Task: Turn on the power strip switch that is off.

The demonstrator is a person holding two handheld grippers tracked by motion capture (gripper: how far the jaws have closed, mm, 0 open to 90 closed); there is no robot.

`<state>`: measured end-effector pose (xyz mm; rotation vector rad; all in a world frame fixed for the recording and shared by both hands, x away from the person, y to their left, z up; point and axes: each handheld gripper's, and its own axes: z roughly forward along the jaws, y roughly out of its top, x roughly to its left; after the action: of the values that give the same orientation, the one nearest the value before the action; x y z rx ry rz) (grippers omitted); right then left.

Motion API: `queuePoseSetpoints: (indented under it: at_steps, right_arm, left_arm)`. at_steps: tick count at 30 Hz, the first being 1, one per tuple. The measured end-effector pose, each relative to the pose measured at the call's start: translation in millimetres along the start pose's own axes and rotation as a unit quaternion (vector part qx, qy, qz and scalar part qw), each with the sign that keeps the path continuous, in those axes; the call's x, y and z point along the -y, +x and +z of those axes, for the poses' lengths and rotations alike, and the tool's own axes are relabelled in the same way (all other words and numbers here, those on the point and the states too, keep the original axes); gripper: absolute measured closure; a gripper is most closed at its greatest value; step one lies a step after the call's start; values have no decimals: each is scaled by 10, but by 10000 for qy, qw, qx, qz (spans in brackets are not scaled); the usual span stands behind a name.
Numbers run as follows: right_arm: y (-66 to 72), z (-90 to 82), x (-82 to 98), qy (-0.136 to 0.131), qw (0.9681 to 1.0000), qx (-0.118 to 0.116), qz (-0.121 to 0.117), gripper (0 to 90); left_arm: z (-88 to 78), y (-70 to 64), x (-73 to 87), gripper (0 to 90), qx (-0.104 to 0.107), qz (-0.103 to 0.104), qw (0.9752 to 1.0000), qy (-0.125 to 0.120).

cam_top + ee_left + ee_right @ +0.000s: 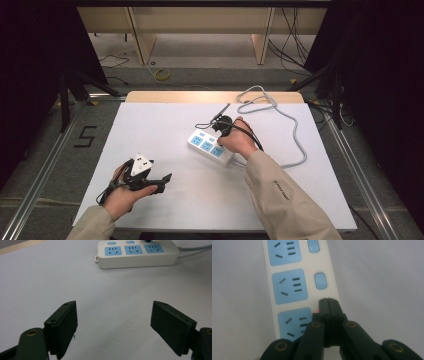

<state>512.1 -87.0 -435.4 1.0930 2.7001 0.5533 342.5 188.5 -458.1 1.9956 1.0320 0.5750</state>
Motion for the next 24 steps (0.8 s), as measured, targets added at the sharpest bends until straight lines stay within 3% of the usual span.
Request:
queuePoseSetpoints:
  at_steps: [24]
  right_arm:
    - [-19,4,21,-57,10000,-60,43,900]
  left_arm:
    - [4,-6,0,211,10,-3,10000,-4]
